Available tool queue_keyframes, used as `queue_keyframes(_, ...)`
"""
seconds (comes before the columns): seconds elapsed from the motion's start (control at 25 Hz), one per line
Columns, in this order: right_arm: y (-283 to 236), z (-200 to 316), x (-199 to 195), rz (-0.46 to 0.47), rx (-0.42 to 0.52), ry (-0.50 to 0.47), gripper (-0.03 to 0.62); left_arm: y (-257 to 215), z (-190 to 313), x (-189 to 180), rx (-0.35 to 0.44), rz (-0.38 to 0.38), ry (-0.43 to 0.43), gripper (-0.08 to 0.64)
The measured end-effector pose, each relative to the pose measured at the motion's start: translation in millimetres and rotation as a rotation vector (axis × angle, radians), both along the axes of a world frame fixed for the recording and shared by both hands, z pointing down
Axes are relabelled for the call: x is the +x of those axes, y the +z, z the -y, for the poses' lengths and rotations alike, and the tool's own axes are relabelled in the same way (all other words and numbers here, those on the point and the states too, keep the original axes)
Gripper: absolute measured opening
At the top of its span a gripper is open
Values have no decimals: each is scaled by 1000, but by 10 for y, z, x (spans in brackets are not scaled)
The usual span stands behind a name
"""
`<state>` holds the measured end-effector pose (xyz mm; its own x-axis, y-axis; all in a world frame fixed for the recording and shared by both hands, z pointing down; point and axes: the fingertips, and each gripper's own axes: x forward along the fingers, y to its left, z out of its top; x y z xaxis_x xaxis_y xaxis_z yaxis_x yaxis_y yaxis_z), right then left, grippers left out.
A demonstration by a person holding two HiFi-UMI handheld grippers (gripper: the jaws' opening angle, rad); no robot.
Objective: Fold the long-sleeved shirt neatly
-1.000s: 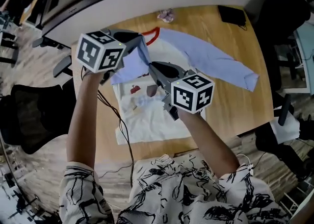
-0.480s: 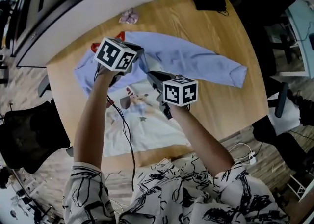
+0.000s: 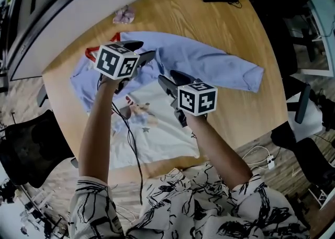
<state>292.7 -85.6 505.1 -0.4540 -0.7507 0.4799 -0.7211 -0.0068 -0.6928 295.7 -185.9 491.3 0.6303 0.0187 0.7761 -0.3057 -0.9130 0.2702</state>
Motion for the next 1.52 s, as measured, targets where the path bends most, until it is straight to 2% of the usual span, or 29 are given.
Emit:
queue_keyframes(0.08,-38,-54,125,-21,12,13,232,4,-45,99,6,-14,12,245)
queue_keyframes(0.16,-76,-141,336,-90,33,15,245,-68,-141,237,54,-44,40,256)
queue_keyframes(0.28,-168,-328,850,-249,76,14,258,-270,-473,569,186,-117,127,273)
queue_keyframes(0.4,-239,-619,1543,-425,99,3,265,-432,-999,1032,282,-207,191,276)
queue_keyframes(0.52,-198,-903,2262,-563,92,-34,265,-419,-1571,1501,277,-260,236,278)
queue_keyframes(0.6,-119,-1078,2682,-602,63,-56,265,-323,-1939,1817,244,-286,267,276)
queue_keyframes(0.8,100,-1339,3320,-653,1,-137,267,-10,-2589,2341,244,-279,352,274)
queue_keyframes(1.04,390,-1438,3697,-577,-27,-180,254,314,-3180,2850,242,-252,443,264)
queue_keyframes(1.16,549,-1439,3701,-557,-40,-225,200,524,-3314,3007,243,-212,467,235)
queue_keyframes(1.36,660,-1439,3645,-524,-49,-257,154,764,-3393,3066,248,-133,498,193)
queue_keyframes(1.44,702,-1438,3658,-545,-62,-267,123,842,-3381,3070,251,-96,492,146)
queue_keyframes(1.48,722,-1437,3666,-552,-68,-270,80,870,-3359,3073,260,-79,484,127)
queue_keyframes(1.52,738,-1434,3668,-553,-73,-272,47,889,-3327,3077,274,-65,474,70)
